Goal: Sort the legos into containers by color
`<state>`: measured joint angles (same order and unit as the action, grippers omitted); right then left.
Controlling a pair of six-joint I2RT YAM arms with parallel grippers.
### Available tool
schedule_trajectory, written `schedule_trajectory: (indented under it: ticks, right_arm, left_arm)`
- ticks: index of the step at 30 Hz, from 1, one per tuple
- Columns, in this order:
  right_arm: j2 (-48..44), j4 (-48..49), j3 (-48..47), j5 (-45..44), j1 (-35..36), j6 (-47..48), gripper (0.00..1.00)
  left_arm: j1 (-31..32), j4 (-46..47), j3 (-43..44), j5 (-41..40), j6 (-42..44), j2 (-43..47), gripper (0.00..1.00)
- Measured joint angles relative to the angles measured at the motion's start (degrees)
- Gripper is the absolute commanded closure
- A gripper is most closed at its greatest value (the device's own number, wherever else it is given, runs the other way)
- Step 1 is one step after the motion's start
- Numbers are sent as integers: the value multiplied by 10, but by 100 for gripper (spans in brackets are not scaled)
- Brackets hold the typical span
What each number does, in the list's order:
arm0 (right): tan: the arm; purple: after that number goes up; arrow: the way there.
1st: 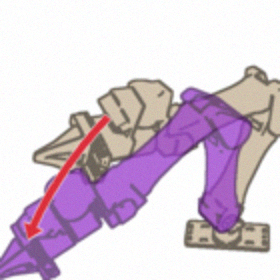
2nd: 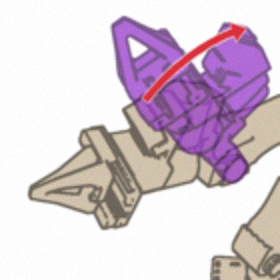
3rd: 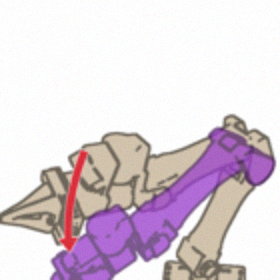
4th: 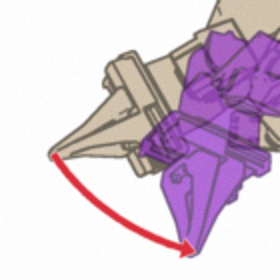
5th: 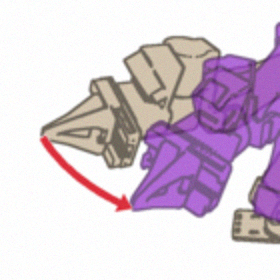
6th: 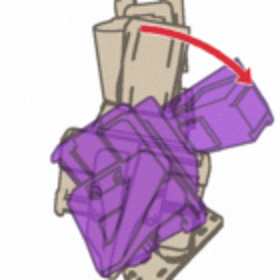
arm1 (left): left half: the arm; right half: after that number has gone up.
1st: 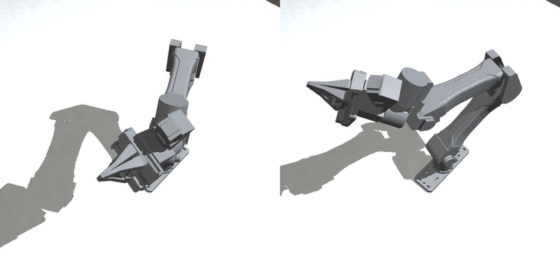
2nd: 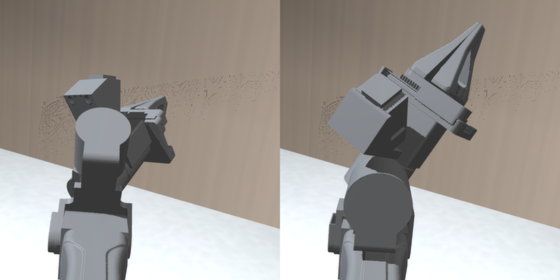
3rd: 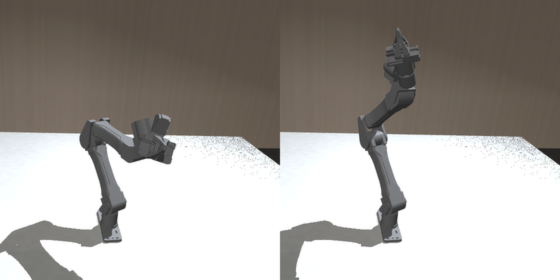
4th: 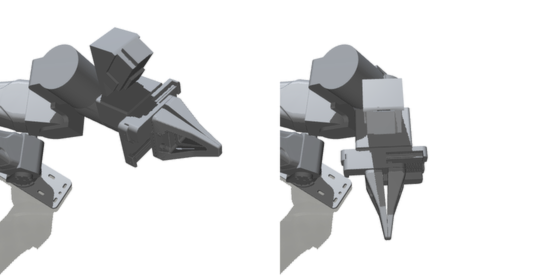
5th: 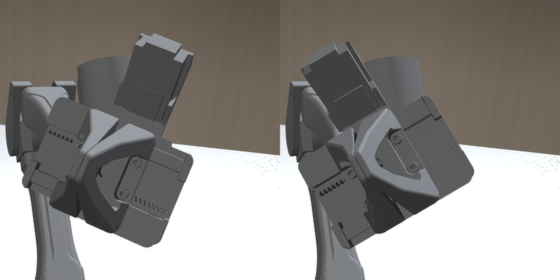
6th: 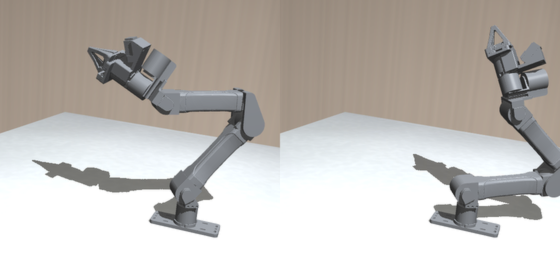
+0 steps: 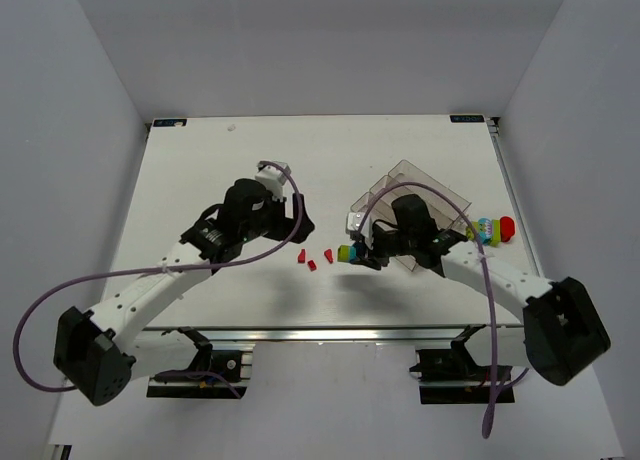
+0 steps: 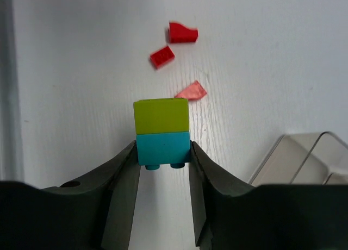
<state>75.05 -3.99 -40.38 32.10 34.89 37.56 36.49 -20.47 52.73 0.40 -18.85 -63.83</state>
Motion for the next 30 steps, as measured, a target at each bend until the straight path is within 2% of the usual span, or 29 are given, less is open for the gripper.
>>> schedule_trajectory:
  ticks: [4,10,21,30]
  right_arm:
    - [-57,-41,-12,52,-9,28,99]
    - [-83,-85,-41,84,-22,48,100]
    - [-102,-94,-41,47,-22,47,100]
    - [-102,-79,-41,12,-21,23,100]
  left_arm:
    - [1,3,8,80,-60,-62,12]
    - [1,-4,36,140,-133,-104,14]
    - [8,55,47,231,-219,-142,17]
    - [10,91,46,266,-256,-159,23]
